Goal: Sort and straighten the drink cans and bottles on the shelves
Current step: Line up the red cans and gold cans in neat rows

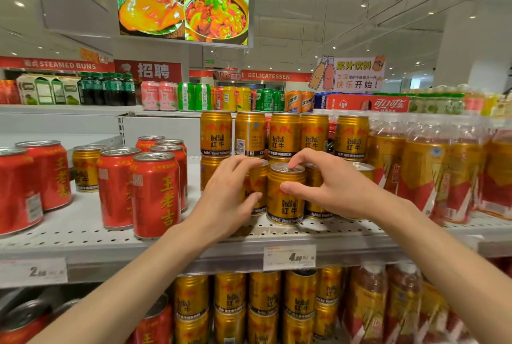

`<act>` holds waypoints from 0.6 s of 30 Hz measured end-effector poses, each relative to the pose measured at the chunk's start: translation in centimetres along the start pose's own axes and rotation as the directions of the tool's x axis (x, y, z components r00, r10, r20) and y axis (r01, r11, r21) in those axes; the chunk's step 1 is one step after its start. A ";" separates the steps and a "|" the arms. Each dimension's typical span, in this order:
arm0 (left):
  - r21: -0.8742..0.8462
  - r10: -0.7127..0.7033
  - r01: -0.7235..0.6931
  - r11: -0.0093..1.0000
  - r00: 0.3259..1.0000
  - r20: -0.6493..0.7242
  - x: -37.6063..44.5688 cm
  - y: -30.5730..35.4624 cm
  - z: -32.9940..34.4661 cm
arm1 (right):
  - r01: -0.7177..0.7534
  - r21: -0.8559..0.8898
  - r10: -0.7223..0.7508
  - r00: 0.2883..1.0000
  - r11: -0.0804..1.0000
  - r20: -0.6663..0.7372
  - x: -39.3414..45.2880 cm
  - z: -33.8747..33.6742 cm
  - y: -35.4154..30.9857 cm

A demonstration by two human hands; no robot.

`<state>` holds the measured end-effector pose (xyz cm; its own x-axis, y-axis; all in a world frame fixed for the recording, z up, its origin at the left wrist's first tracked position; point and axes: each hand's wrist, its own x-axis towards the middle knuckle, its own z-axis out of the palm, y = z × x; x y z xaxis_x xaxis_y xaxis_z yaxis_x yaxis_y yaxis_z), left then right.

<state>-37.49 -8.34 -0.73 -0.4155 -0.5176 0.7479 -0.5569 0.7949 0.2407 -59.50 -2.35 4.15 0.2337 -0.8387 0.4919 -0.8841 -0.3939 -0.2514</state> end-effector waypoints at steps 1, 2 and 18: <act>-0.002 0.004 -0.004 1.000 1.000 0.000 0.1 -0.1 0.2 | 0.001 -0.003 -0.001 1.000 1.000 -0.008 0.0 0.1 0.1; -0.004 0.006 -0.006 1.000 1.000 0.001 0.2 -0.1 0.3 | 0.002 -0.005 -0.002 1.000 1.000 -0.021 -0.1 0.3 0.1; 0.110 0.024 -0.028 0.994 0.999 0.039 -1.1 1.7 -5.8 | 0.022 0.042 -0.012 0.975 0.999 -0.221 -0.9 0.7 -1.0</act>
<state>-33.80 -4.60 2.46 -0.4564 -0.5103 0.7289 -0.6208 0.7695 0.1500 -58.54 -1.49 3.44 0.1494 -0.7300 0.6670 -0.8609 -0.4278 -0.2754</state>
